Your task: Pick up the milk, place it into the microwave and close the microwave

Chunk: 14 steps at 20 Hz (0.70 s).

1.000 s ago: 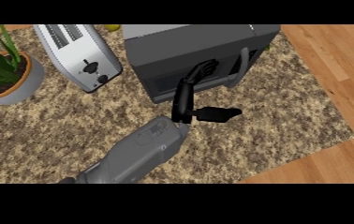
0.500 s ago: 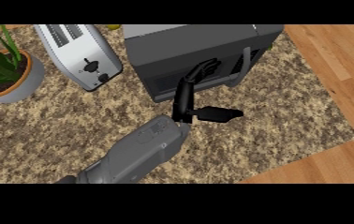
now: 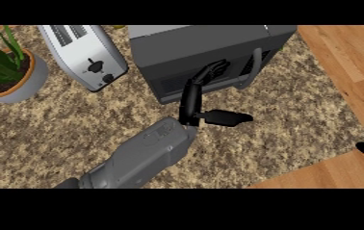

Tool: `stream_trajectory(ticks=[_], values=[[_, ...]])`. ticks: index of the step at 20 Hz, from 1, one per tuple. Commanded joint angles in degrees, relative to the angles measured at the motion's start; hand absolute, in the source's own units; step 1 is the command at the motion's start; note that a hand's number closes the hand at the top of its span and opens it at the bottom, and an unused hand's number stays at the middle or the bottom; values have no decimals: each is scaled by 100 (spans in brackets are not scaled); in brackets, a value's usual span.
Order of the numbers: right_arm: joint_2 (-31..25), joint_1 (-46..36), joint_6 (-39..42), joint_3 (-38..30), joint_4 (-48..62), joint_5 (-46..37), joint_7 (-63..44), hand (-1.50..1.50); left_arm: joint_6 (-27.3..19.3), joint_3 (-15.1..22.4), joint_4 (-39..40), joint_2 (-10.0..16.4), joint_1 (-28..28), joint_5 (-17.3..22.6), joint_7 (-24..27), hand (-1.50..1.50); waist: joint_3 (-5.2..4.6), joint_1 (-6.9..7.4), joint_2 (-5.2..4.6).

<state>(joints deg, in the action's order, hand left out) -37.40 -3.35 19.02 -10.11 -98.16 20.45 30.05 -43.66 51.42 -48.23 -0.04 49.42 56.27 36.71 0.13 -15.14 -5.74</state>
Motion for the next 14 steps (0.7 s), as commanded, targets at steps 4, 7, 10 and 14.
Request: stream_trajectory(ticks=[4, 7, 10, 14], values=[[42, -161, 413, 69, 360, 646, -221, -150, -132, -371, 455, 3, 336, 273, 107, -150, -17, -19, -65], [21, -270, 512, 16, 512, 872, -294, -150, -132, -335, 480, 3, 389, 338, 126, -150, -12, -45, -57], [-27, -304, 643, -18, 695, 1002, -320, -150, -92, -374, 535, 3, 386, 423, 186, -150, -6, -35, -68], [-171, -461, 821, -121, 836, 1216, -376, -150, -98, -335, 568, 3, 329, 493, 313, -150, -16, -78, -72]])
